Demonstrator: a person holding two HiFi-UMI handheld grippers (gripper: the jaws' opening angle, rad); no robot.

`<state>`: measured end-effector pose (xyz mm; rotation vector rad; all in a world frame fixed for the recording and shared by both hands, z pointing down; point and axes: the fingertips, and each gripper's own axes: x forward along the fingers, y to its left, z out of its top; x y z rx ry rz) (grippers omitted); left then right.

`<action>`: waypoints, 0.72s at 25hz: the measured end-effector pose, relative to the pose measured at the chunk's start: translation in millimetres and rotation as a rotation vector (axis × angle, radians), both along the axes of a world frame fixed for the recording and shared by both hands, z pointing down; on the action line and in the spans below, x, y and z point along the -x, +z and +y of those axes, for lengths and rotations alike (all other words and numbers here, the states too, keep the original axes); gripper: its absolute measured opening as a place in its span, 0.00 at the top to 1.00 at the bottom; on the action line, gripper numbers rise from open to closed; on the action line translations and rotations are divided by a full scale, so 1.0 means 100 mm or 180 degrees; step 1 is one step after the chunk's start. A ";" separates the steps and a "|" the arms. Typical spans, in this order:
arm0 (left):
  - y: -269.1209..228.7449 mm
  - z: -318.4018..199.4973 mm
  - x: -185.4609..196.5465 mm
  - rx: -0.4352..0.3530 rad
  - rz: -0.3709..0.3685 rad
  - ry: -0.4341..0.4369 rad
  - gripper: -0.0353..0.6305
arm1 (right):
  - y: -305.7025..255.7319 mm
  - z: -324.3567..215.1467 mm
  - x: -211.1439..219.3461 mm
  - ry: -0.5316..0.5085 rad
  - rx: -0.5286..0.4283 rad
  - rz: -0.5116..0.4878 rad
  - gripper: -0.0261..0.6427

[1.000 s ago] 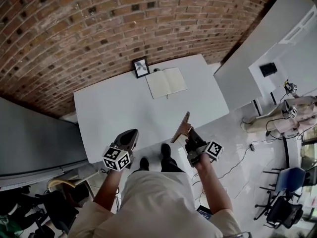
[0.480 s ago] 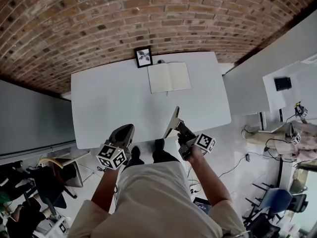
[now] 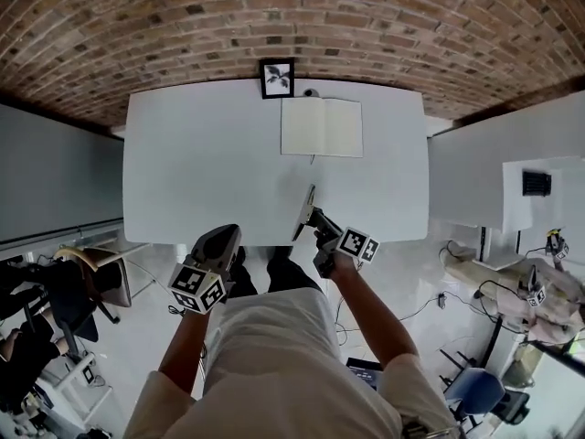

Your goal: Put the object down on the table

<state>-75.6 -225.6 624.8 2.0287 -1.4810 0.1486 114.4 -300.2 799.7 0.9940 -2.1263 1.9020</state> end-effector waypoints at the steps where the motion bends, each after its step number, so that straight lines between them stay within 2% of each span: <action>1: 0.04 0.02 0.00 0.0032 -0.0001 -0.0036 0.96 | 0.09 -0.02 0.02 -0.0059 0.0015 0.0036 0.92; 9: 0.23 0.12 -0.04 0.0225 0.0006 -0.0194 0.96 | 0.58 -0.11 0.18 -0.0462 -0.0019 0.0429 0.92; 18: 0.35 0.07 -0.07 0.0285 0.0033 -0.0245 0.96 | 0.91 -0.19 0.28 -0.0531 0.0022 0.0607 0.92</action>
